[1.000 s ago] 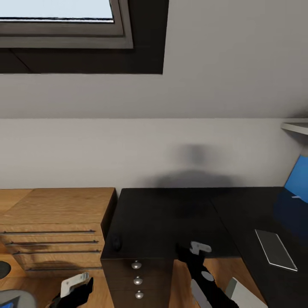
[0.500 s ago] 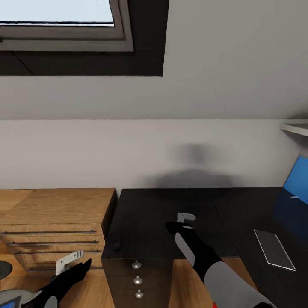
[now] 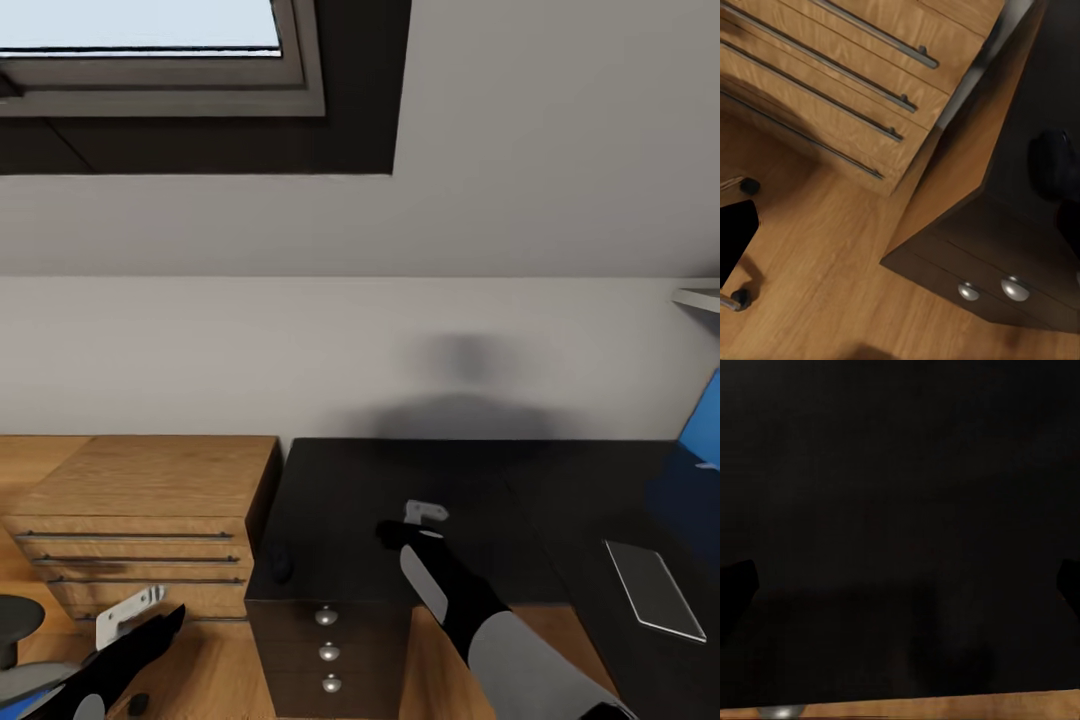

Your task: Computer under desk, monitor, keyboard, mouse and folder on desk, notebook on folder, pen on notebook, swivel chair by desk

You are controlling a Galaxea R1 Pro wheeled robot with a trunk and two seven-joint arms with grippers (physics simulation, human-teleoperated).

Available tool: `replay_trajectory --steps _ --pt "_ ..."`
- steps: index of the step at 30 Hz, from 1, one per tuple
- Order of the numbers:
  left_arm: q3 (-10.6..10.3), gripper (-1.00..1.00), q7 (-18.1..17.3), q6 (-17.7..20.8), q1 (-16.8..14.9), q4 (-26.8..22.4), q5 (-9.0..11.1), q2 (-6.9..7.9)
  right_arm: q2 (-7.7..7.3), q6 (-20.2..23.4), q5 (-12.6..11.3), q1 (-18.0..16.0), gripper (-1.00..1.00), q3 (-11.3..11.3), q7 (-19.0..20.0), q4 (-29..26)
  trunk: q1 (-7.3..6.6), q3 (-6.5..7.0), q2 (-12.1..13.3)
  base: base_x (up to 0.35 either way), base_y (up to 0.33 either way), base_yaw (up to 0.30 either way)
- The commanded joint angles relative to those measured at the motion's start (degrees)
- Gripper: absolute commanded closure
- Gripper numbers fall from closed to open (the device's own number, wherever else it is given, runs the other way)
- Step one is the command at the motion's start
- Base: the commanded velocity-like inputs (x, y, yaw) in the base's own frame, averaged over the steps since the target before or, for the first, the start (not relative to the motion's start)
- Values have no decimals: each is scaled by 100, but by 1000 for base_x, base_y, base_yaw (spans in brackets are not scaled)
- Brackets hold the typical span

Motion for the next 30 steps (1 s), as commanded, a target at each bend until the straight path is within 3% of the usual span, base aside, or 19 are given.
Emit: replay_trajectory --steps 1,10,13,17,22,27,30 --pt "-3 -100 46 20 0 -19 58 0 0 15 -34 7 -100 91 -46 -4 3 -18 -12 0 0 167" --pt "-15 -100 54 24 0 -38 56 -9 0 9 -11 40 -100 312 -50 92 3 -79 -12 36 0 174" --pt "-70 -100 48 47 0 -63 64 -12 0 13 -3 42 -100 910 -30 126 3 -85 -12 316 0 51" --pt "-138 -100 46 50 0 -83 64 -17 0 9 -9 42 -100 1482 -7 129 3 -86 -12 292 0 11" --pt "-151 -100 45 52 0 -86 65 -20 0 8 -11 47 -100 1730 57 129 3 -87 -12 251 0 2" --pt "-153 -100 48 58 0 -86 65 -21 0 8 -5 51 -100 1839 456 136 3 -87 -12 93 0 0" --pt "-153 -100 46 59 0 -86 65 -21 0 6 -6 51 -100 2152 561 138 3 -87 -12 14 0 0"
